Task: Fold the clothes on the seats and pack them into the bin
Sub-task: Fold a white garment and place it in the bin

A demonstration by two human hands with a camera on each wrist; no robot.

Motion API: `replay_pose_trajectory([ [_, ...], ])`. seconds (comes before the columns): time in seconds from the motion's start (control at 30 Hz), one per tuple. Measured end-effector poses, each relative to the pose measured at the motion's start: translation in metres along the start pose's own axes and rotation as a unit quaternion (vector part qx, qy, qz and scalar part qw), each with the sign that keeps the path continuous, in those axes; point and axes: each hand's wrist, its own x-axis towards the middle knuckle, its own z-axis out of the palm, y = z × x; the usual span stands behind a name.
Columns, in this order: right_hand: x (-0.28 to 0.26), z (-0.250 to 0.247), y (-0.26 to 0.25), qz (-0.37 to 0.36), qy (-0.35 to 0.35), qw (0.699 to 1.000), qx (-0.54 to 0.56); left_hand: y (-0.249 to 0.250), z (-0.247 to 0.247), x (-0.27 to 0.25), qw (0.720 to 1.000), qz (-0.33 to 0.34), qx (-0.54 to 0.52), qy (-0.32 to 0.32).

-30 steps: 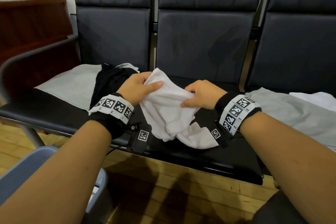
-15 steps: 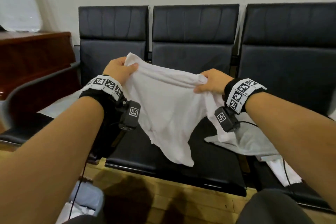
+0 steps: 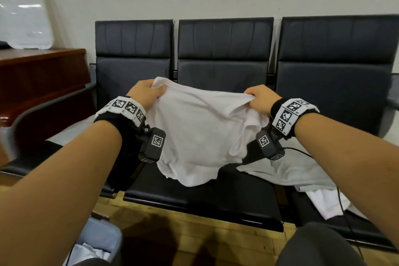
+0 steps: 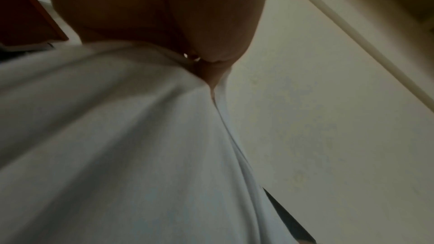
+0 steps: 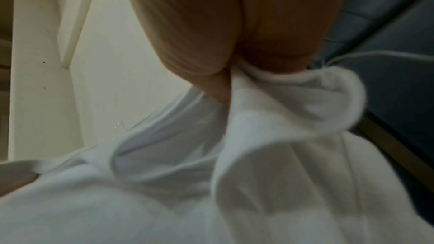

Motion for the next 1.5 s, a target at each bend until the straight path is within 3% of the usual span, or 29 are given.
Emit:
replay_pose_trajectory([
  [0.27,0.001,0.023,0.034,0.104,-0.054,0.986,-0.116,-0.024,0.007,0.005,0.994,-0.104,0.042,0.008],
  [0.4,0.013,0.027,0.037,0.173,-0.039,0.984,-0.029,-0.030,0.025,0.008,0.988,-0.130,0.076,-0.038],
  [0.53,0.046,0.033,0.031,0.251,-0.037,0.965,0.064,-0.055,0.048,0.012,0.984,-0.155,0.077,-0.038],
  [0.63,0.077,0.053,0.021,0.209,-0.029,0.966,0.152,-0.093,0.062,0.013,0.979,-0.195,0.052,-0.036],
  [0.7,0.098,0.076,0.015,0.154,-0.030,0.975,0.156,-0.121,0.069,0.014,0.974,-0.226,0.021,-0.021],
  [0.77,0.103,0.107,0.013,0.151,-0.060,0.974,0.157,-0.146,0.072,0.013,0.968,-0.249,0.010,-0.017],
  [0.93,0.071,0.181,0.041,0.182,-0.192,0.960,-0.094,-0.182,0.077,0.019,0.964,-0.265,-0.001,-0.034],
  [1.07,0.043,0.203,0.069,0.253,-0.238,0.933,-0.097,-0.201,0.081,0.025,0.956,-0.284,-0.055,-0.054],
  [1.33,0.020,0.220,0.071,0.266,-0.263,0.919,-0.124,-0.215,0.082,0.029,0.949,-0.289,-0.116,-0.054],
  [1.43,0.017,0.216,0.068,0.249,-0.236,0.938,-0.044,-0.209,0.076,0.023,0.951,-0.280,-0.124,-0.051],
  [1.5,0.018,0.207,0.066,0.262,-0.141,0.940,0.167,-0.206,0.071,0.019,0.951,-0.268,-0.147,-0.045],
])
